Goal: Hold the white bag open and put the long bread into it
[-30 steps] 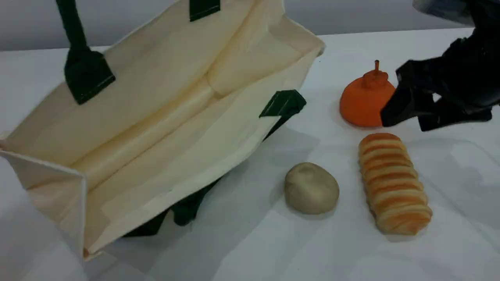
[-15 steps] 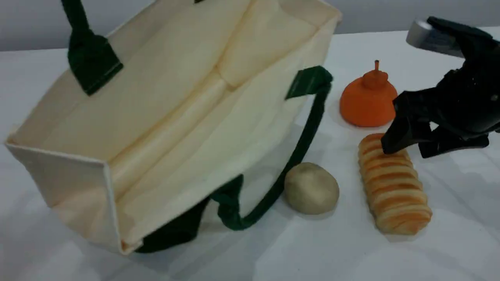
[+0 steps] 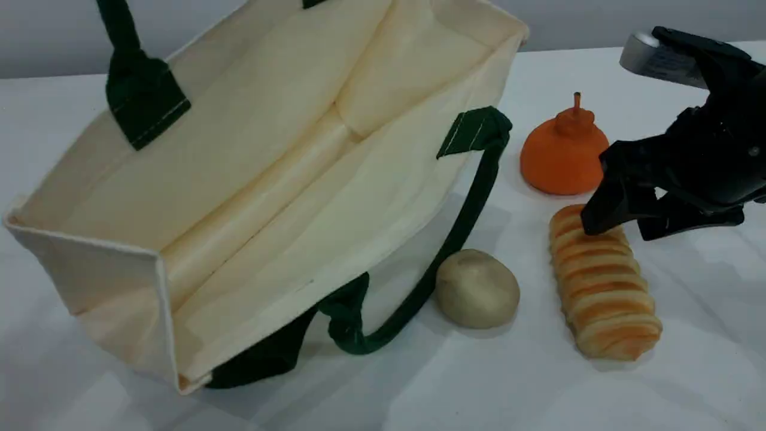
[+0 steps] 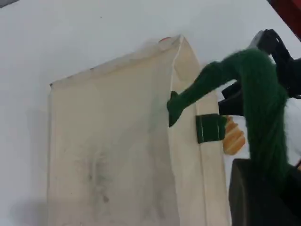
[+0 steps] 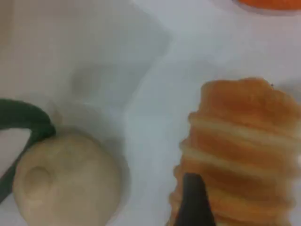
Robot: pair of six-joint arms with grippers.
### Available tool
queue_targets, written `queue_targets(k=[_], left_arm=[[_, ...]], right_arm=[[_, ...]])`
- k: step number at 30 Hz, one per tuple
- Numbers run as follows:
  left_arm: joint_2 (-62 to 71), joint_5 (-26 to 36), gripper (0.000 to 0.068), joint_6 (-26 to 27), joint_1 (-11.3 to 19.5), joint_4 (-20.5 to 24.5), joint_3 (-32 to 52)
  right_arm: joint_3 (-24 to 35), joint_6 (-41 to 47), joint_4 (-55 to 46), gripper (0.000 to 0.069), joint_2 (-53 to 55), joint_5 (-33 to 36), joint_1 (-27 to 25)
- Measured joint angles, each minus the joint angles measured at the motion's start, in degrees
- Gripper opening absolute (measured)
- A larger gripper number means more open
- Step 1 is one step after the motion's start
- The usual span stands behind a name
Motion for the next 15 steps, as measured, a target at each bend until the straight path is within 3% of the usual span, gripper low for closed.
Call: queue_targets(k=[15], left_arm=[[0.0, -0.1, 0.0095, 0.0, 0.0, -0.1, 0.0]], right_arm=[[-1.3, -5.5, 7.2, 0.0460, 3.7, -0.6, 0.0]])
